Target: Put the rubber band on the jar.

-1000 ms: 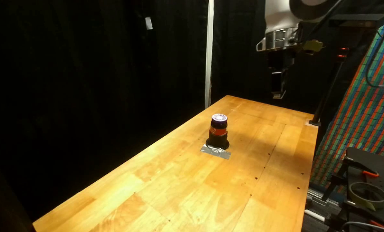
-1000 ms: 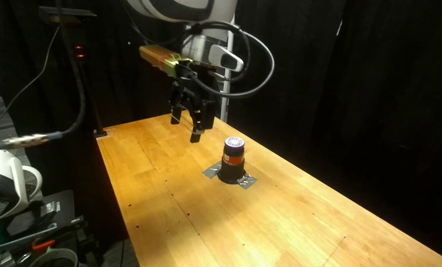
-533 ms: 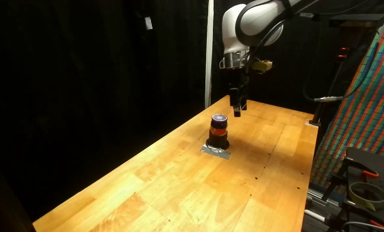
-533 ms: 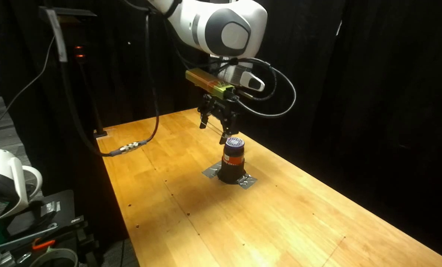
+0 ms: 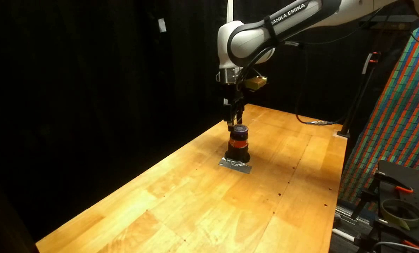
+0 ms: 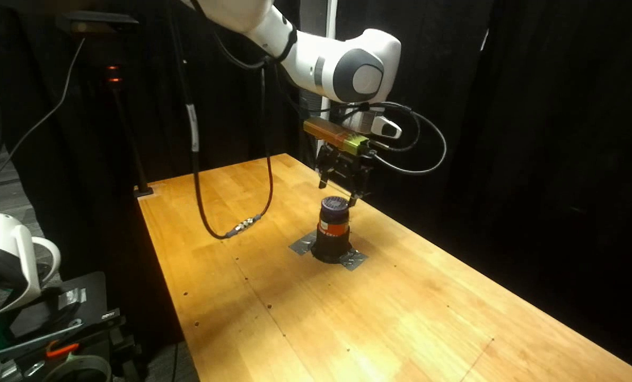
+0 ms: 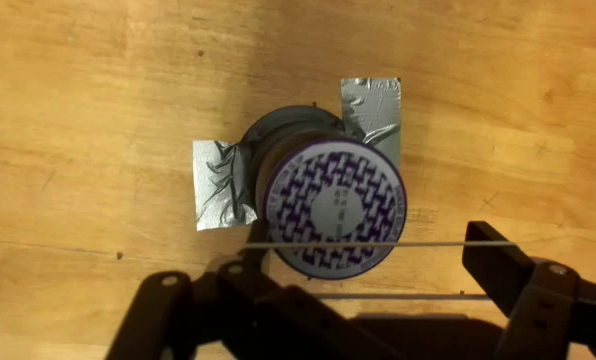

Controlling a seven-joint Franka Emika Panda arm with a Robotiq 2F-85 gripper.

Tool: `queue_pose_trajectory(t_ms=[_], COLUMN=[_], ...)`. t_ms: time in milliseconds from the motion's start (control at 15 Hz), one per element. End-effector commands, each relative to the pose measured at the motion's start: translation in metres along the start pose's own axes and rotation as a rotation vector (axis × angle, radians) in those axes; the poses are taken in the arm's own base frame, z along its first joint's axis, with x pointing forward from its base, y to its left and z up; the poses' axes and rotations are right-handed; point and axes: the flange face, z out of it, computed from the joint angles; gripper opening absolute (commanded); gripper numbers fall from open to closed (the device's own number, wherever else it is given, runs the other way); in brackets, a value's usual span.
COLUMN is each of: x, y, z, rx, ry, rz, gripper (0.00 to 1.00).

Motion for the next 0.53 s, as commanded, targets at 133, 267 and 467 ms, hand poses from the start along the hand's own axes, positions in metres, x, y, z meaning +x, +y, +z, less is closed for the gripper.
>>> queue_pose_trajectory(t_ms=[133,267,467], x=[0.039,0.041,0.039], y=[0.015,0.019,0.022], z=[0.009,0.02,0.036], rx=[-0.063,-0.048,-0.018], ry=[-0.043,-0.108,-0.197], rz=[-0.01,-0.015,-0.034], gripper=[1.0,1.0,1.0])
